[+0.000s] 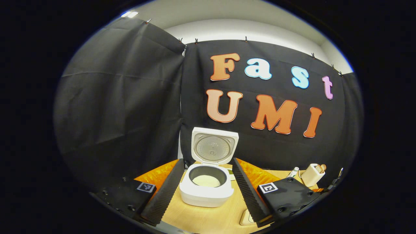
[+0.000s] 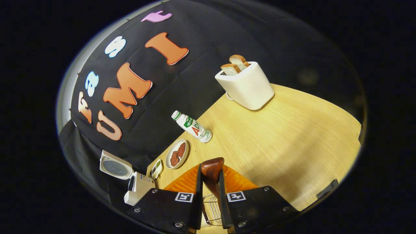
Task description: Close the left gripper, press the button to open the rice cooker; take a wooden spoon from the chopstick holder with the right hand, scoop a spoonful of rice and pour it into the rice cooker, then put the wooden spoon back into the chopstick holder.
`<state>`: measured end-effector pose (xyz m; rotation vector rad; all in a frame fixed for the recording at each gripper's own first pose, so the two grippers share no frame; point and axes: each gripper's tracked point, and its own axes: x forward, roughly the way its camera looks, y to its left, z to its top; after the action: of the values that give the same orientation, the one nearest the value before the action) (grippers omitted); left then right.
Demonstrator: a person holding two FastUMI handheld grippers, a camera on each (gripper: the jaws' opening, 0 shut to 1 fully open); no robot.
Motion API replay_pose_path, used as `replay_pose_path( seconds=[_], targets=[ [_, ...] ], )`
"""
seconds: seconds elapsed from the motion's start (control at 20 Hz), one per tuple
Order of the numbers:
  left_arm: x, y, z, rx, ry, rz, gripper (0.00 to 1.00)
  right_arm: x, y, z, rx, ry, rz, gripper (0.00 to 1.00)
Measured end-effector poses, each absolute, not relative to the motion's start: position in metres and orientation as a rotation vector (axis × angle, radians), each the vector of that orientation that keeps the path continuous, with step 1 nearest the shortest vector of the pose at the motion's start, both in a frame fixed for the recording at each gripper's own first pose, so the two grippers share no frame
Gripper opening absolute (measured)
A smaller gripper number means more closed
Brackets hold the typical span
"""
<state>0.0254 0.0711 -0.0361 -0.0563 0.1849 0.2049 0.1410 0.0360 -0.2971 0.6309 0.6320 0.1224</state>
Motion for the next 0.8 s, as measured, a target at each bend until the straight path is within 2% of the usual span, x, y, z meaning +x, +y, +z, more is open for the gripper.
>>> replay_pose_path(
  seconds=[0.15,0.25,0.55,0.8],
  targets=[
    [0.031,0.068,-0.036,-0.059,0.183,0.184,1.0,0.138,0.04,-0.287,0.63,0.619,0.121,0.14],
    [0.035,0.067,-0.036,-0.06,0.184,0.167,1.0,0.133,0.039,-0.277,0.612,0.601,0.109,0.12],
    [0.054,0.076,-0.041,-0.077,0.201,0.101,0.99,0.119,0.041,-0.217,0.532,0.486,0.066,0.12],
    [0.073,0.092,-0.051,-0.093,0.22,0.048,0.98,0.096,0.089,-0.159,0.511,0.398,0.128,0.12]
  ],
)
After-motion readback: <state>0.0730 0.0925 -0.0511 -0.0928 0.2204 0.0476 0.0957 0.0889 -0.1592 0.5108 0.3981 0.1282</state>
